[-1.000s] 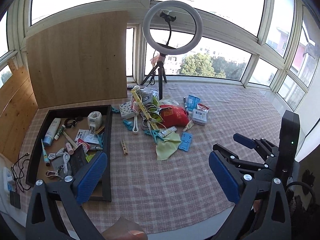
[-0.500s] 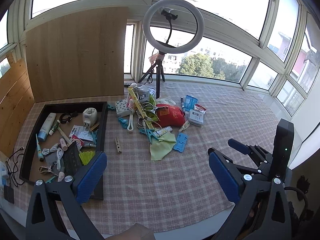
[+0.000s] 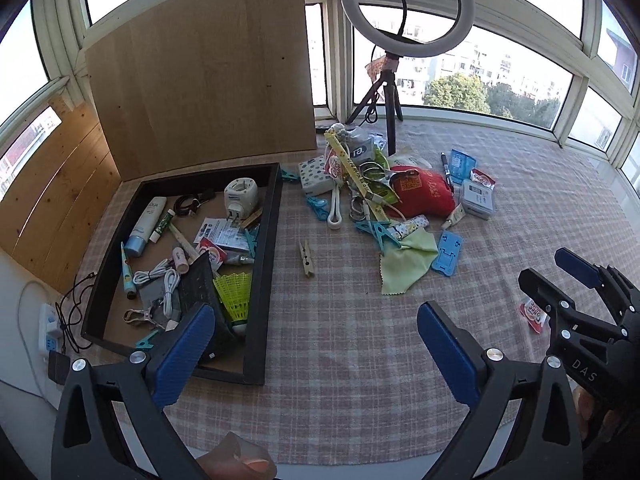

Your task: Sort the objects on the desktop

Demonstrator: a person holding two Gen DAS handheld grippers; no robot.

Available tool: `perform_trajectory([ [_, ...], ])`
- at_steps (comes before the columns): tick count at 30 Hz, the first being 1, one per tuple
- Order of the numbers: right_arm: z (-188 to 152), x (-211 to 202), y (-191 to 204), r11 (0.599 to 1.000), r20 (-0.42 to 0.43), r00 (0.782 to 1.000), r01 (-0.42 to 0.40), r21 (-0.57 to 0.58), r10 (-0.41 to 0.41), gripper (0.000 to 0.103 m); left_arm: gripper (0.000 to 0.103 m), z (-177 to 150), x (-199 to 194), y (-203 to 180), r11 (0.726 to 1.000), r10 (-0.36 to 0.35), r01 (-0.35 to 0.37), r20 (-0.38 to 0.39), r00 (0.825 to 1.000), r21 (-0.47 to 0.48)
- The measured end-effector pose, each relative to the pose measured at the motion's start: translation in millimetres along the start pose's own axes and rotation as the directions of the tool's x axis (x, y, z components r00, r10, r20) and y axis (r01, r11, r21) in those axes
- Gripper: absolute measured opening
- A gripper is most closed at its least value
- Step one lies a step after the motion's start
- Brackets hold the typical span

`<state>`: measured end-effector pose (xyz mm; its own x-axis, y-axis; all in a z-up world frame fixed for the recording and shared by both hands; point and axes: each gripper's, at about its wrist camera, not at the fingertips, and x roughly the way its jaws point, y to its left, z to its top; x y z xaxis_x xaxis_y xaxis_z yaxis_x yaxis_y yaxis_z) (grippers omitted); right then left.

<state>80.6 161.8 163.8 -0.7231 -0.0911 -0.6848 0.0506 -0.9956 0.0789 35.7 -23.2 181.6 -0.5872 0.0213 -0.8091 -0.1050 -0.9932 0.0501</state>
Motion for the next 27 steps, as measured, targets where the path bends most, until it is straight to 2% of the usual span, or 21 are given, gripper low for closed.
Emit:
perform_trajectory([
  [6,3.3,1.5,8.4,1.000,-0.004,1.000,0.004,-0.028,-0.004,0.066,0.102,7.6,-4.9,7.2,0.996,0.005,-0.004,0.021,1.000,-0.088],
  [16,9.1,-1.2,19.5,0.998,-0.001,1.000,0.027,-0.060,-0.027,0.066,0.102,10.1,-6.6,12.4,0.983,0.053,-0.052,0.002,0.999,-0.177],
  [27,8.5,-7.1,30.1,0.997,0.008,1.000,0.029,-0.077,-0.028,0.066,0.102,7.5,-10.0,17.3,0.980,0.090,-0.087,0.012,0.996,-0.178],
])
